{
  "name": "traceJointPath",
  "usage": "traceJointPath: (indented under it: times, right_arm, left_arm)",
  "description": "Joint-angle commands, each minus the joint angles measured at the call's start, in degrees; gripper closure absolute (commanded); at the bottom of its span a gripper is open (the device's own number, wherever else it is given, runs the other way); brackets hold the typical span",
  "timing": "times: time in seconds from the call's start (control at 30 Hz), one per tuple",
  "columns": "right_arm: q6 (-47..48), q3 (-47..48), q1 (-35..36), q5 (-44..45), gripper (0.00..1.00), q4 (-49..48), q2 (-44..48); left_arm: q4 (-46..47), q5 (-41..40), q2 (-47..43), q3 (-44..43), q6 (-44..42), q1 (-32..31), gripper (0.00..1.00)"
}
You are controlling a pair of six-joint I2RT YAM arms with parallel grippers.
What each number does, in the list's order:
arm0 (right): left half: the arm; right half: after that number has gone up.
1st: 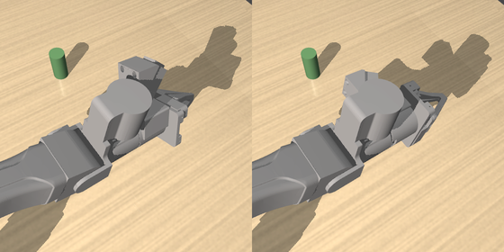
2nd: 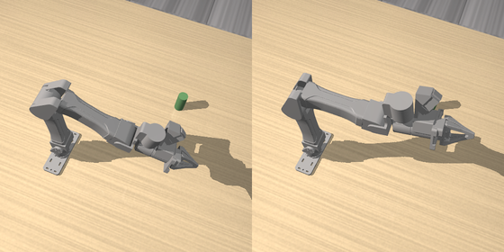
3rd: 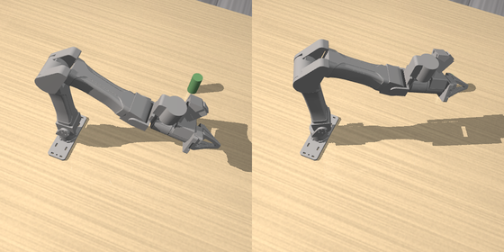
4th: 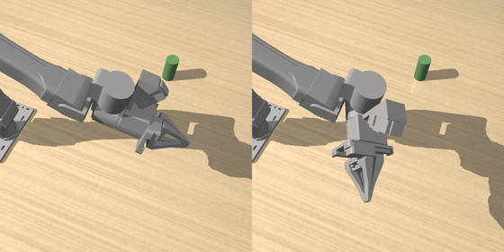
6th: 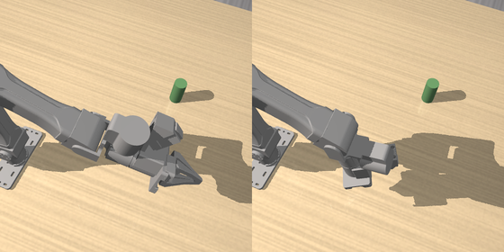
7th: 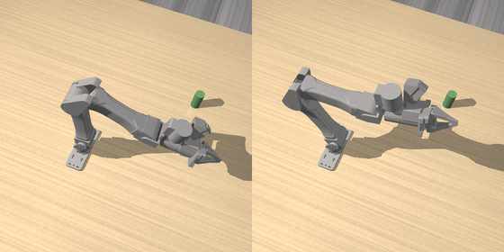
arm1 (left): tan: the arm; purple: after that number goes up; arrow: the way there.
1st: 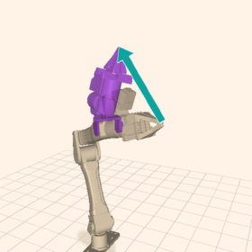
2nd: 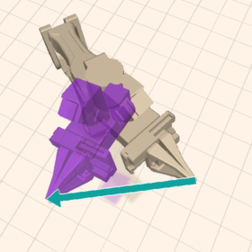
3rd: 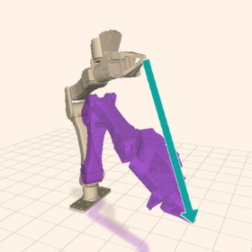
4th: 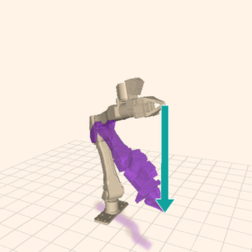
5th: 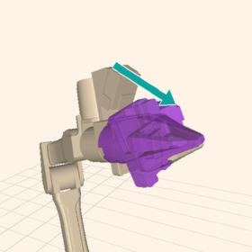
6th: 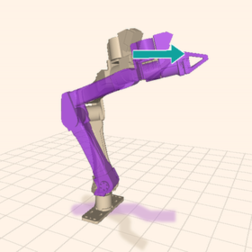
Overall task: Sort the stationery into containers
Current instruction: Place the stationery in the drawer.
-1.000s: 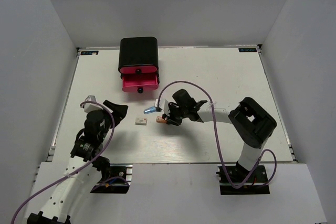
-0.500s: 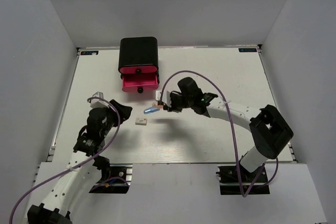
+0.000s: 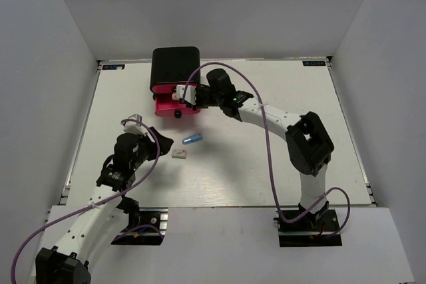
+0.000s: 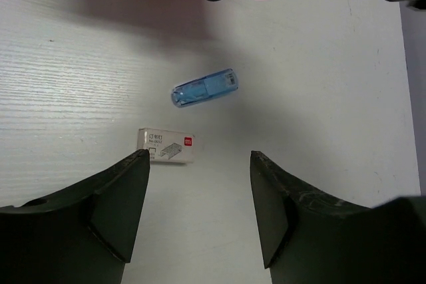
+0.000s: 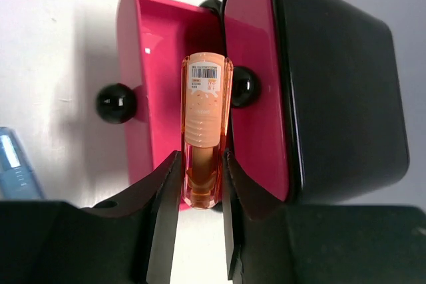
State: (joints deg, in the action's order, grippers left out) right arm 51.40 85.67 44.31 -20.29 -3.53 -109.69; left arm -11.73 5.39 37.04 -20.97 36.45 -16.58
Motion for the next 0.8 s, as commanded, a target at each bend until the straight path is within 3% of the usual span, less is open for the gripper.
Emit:
traceJointPath:
  times: [0.0, 0.13, 0.27, 0.4, 0.6, 0.67, 0.77]
  right_arm:
    - [2.82, 5.38, -0.19, 0.52, 0.95, 0.19, -3.24]
    - [3.71, 9.51, 0.07, 0.26, 0.89, 2.73, -6.24]
    - [3.89, 9.61, 0.16, 0.08, 0.63, 3.44, -6.42]
    - [2.66, 9.25, -0.02, -0.01, 0.56, 3.27, -4.84]
    - [-0.14, 6.18, -0.19, -0.80, 0.54, 1.69, -0.80]
    - [-1.04, 5.30, -0.11, -1.77, 0.58, 1.68, 1.14]
    - [-0.87, -1.25, -1.51, -8.78, 0.81, 2.30, 6.41]
  left_arm:
    - [0.56, 1.03, -1.09, -1.26, -1.11, 0.23, 0.29]
    - [0.56, 1.03, -1.09, -1.26, -1.11, 0.23, 0.29]
    - [1.17, 1.03, -0.57, -1.26, -1.64, 0.23, 0.29]
    - [2.41, 1.73, 0.84, -1.26, -2.17, 0.23, 0.29]
    - [4.25, 2.26, 3.39, -1.26, -2.69, 0.23, 0.29]
    - [4.26, 2.26, 3.92, -1.26, -2.70, 0.23, 0.29]
    - [4.26, 2.26, 3.92, -1.79, -2.70, 0.23, 0.30]
